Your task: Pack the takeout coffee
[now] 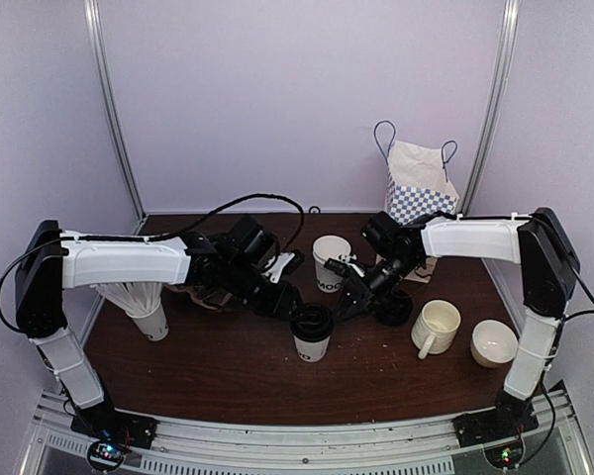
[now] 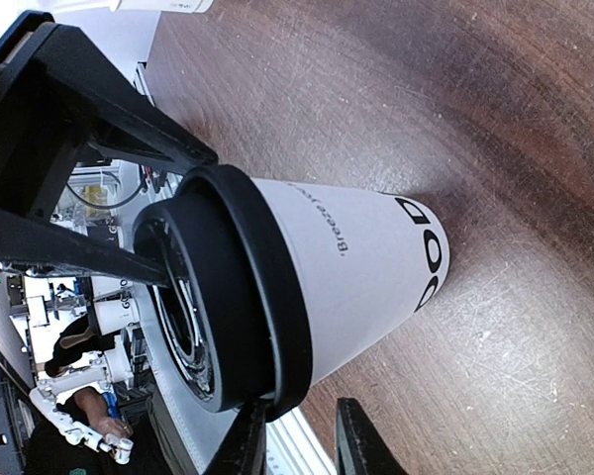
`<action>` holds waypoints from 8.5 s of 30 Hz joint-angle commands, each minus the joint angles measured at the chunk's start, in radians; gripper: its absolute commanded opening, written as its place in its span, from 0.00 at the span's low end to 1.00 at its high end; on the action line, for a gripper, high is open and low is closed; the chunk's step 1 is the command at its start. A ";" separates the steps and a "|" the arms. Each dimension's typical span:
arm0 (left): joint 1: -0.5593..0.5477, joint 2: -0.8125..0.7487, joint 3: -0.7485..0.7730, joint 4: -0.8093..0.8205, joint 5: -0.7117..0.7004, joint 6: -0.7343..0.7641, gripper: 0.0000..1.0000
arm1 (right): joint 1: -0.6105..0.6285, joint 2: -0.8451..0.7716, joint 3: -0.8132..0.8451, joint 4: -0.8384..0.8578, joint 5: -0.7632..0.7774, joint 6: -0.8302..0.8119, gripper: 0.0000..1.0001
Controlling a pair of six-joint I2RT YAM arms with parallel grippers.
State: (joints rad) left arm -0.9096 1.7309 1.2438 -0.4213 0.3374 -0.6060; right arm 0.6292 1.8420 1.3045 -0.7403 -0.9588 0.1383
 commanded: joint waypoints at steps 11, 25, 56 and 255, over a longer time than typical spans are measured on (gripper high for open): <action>-0.006 -0.054 0.050 -0.066 -0.080 0.096 0.55 | 0.017 -0.044 0.085 -0.049 0.062 -0.114 0.37; 0.009 -0.067 0.126 -0.104 -0.123 0.163 0.67 | 0.026 -0.087 0.121 -0.128 0.104 -0.215 0.52; 0.058 -0.009 0.062 -0.024 0.093 0.174 0.58 | 0.038 0.129 0.301 -0.205 0.145 -0.242 0.43; 0.076 0.191 0.108 0.081 0.105 0.169 0.44 | 0.363 -0.049 0.265 -0.199 0.756 -0.660 0.00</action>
State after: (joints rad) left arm -0.8322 1.8904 1.3697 -0.3077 0.4496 -0.4366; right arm 0.9604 1.7672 1.5330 -0.9749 -0.3569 -0.4839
